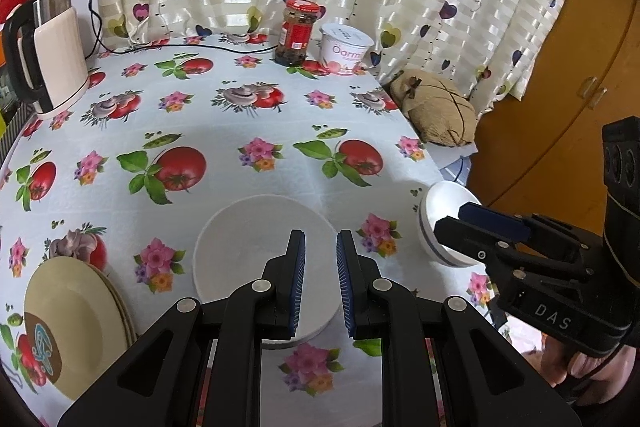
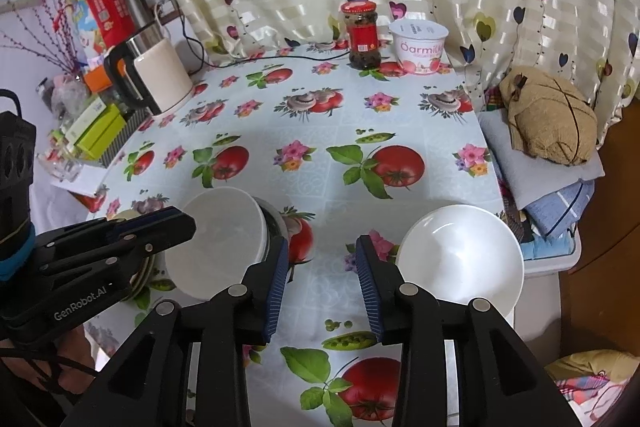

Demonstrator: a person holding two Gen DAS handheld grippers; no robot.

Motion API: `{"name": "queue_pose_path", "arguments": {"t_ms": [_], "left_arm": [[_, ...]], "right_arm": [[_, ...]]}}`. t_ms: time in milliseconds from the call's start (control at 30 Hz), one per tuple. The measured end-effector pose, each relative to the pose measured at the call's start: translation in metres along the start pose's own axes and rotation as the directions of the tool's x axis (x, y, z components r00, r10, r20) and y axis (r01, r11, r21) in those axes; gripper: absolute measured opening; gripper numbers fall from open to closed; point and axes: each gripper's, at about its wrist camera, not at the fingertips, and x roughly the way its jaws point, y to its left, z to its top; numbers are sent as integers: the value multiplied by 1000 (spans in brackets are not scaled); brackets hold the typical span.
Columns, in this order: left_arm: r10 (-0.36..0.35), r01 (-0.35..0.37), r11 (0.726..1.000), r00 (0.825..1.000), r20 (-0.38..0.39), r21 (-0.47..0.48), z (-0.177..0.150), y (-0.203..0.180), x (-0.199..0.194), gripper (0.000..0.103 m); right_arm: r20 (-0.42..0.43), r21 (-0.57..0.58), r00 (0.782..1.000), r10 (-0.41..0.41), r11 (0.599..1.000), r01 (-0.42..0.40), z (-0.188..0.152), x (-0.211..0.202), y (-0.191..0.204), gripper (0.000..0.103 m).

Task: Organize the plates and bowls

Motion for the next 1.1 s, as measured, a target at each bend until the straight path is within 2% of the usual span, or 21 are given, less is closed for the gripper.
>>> {"name": "queue_pose_path", "arguments": {"t_ms": [200,733,1100], "left_arm": [[-18,18,1000,1000,1,15,-1,-10,2,17],[-54,55,997,998,-23,46,-5,-33,15,17],[-86,90,992,995,-42,89,-6,-56,26,17]], "right_arm": [[23,-14,1000,-11,1000,12,-3,-6,2,35],[86,-51,990,-108,992,112,-13,-23,-5,41],[123,-51,968,-217,973,225,-23,-39,-19,47]]}}
